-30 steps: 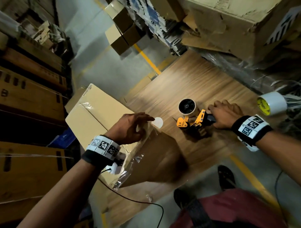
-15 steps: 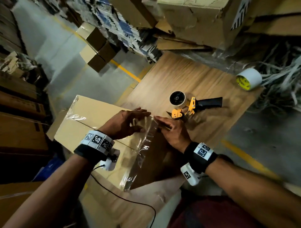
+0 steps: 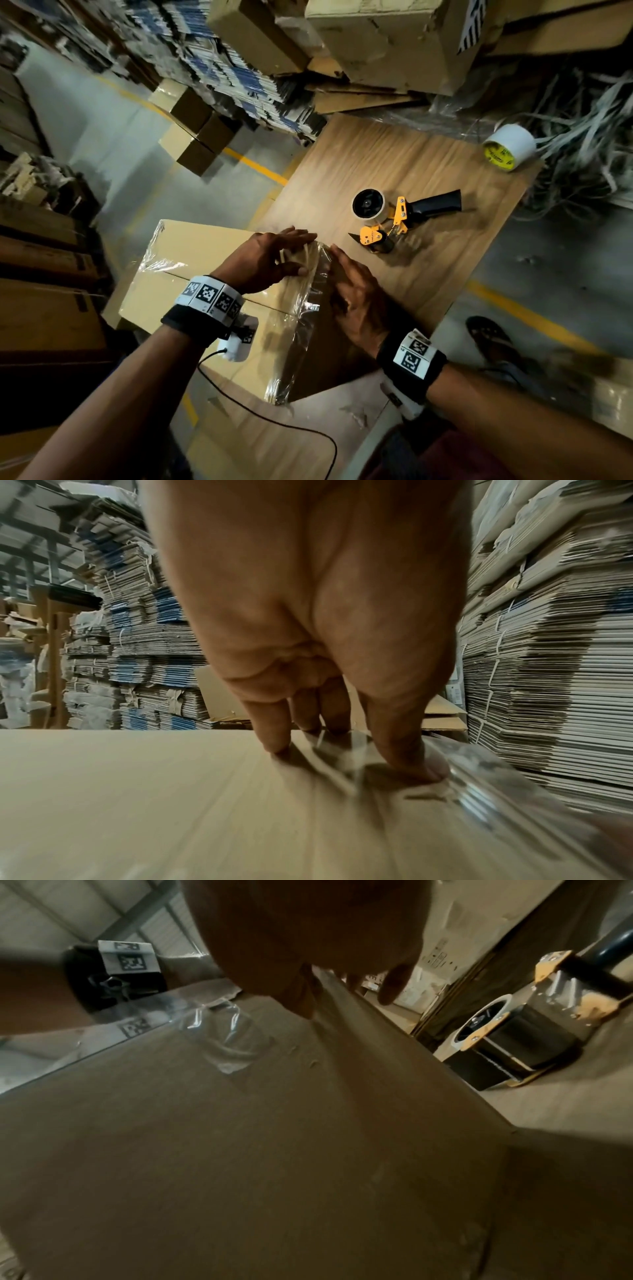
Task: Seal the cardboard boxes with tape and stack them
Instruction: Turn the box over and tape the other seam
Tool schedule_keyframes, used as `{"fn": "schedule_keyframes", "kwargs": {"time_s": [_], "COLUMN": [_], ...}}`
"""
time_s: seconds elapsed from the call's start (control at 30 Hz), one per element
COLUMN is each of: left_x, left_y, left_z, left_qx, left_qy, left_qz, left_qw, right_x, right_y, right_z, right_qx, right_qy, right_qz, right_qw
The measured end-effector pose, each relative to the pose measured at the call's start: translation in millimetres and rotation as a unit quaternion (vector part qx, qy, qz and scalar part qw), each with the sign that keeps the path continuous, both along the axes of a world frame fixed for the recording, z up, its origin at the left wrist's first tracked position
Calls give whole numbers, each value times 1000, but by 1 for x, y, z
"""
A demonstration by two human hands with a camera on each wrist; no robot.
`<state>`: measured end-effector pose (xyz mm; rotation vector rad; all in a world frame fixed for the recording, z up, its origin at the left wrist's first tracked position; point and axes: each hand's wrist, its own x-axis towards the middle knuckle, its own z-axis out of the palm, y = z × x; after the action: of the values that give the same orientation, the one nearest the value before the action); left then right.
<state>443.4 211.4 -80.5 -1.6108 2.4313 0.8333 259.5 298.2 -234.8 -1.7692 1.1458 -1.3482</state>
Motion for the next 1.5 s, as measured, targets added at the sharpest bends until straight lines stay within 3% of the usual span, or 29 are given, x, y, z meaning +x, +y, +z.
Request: {"fn": "schedule_keyframes", "kwargs": {"time_s": [0.2,0.33,0.43,0.63,0.73,0.87,0.93,1.1,1.23,1.33,1.4,1.5], "left_x": [0,-1,0,2,4,3,6,11,15,25,33,47], "left_y": [3,3,2,2,3,7,10,23,41,60,75,100], "left_z": [-1,-1,-1,-3,-3,-2,0,-2,3,7,6,2], "left_qx": [1,-3,-7,1,-10,-19,-8,-42,-68,-75,-76,-99], "left_qy": [4,7,3,4,-8,-11,16,42,72,124,146,164], "left_qz": [9,19,14,29,49,95,132,174,194,241,278,349], "left_qw": [1000,1000,1000,1000,999,995,991,983,976,960,946,917], "right_x": [-16,-16,-14,-4,-8,-40,-55,-57,-47,-45,-44,-42], "right_y": [-26,-55,-68,-66,-71,-78,-79,-97,-119,-133,-137,-138], "right_z": [5,5,-6,-7,-4,-10,-6,47,63,58,52,35], "right_qx": [47,163,168,29,55,187,211,178,179,161,117,-36], "right_qy": [-61,-122,-157,-108,-114,-35,-25,-93,-38,0,23,29], "right_qz": [-93,10,69,-28,22,127,140,191,301,302,274,252], "right_qw": [993,979,971,993,992,974,967,961,936,939,954,967]}}
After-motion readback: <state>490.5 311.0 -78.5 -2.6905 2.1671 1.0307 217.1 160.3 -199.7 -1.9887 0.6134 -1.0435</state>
